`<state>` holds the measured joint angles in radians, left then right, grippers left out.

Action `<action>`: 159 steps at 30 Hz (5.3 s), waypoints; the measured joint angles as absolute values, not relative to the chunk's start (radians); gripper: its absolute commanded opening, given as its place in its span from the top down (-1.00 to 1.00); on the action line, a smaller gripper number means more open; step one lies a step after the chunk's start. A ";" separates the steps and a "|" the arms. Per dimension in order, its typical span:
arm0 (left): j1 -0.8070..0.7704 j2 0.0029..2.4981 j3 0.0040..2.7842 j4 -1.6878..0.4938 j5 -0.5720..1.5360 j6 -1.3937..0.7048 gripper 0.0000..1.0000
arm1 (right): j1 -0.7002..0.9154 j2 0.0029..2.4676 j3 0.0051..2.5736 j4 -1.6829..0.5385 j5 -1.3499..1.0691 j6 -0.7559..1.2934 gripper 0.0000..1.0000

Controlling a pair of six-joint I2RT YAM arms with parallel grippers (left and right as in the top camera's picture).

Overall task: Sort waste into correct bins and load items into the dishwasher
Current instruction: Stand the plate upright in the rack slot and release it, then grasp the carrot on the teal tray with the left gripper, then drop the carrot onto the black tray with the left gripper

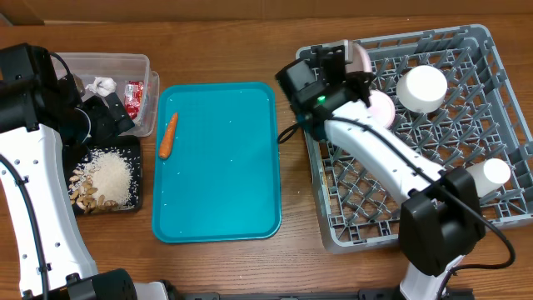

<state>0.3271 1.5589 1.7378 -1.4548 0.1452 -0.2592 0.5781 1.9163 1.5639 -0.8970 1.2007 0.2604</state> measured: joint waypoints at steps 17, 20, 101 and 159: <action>0.327 1.559 1.738 -1.455 0.145 -0.259 -0.96 | 0.708 1.774 1.552 -1.014 1.001 0.393 0.22; 0.327 1.559 1.738 -1.455 0.145 -0.259 -0.96 | 0.654 1.637 1.552 -0.969 0.896 0.407 0.53; -0.020 2.207 1.664 -1.151 -0.083 -0.156 0.92 | 0.249 1.481 1.561 -1.397 -0.269 0.157 -0.14; 0.570 1.802 1.342 -1.054 -0.026 -0.363 -0.17 | 0.249 1.481 1.560 -1.398 -0.197 0.157 -0.12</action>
